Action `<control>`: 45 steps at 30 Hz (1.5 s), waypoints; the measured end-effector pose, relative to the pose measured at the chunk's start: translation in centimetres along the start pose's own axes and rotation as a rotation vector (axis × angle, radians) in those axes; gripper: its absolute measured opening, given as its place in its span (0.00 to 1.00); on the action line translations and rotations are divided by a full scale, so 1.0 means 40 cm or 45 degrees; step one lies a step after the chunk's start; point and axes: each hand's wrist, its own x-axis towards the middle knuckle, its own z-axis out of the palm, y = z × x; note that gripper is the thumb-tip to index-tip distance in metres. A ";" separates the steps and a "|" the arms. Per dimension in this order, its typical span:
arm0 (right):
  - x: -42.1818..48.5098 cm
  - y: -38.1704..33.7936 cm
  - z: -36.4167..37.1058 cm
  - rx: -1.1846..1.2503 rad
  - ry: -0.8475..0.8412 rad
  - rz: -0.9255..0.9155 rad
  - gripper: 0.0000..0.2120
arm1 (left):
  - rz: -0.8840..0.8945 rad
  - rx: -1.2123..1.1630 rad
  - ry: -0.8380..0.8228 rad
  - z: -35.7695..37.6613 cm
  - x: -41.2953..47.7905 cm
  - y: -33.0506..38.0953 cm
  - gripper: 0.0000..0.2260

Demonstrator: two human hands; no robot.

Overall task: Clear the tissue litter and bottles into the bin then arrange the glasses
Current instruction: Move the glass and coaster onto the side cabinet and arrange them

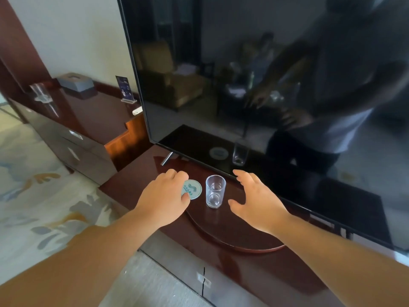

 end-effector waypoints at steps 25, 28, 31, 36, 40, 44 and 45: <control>0.206 0.115 0.277 0.274 -0.049 0.435 0.49 | -0.088 -0.036 -0.435 0.335 0.250 -0.184 0.20; 0.219 0.132 0.294 0.333 -0.050 0.430 0.49 | -0.132 -0.035 -0.433 0.364 0.270 -0.178 0.21; 0.229 0.146 0.306 0.395 -0.080 0.460 0.48 | -0.188 -0.003 -0.442 0.388 0.283 -0.176 0.24; 0.249 0.163 0.320 0.472 -0.122 0.417 0.39 | -0.281 0.029 -0.474 0.417 0.308 -0.174 0.24; 0.268 0.159 0.319 0.523 -0.116 0.402 0.36 | -0.315 0.035 -0.511 0.430 0.326 -0.172 0.23; 0.280 0.162 0.322 0.550 -0.121 0.390 0.31 | -0.337 -0.008 -0.502 0.427 0.342 -0.169 0.22; 0.282 0.162 0.322 0.543 -0.122 0.390 0.30 | -0.328 -0.005 -0.481 0.423 0.345 -0.168 0.20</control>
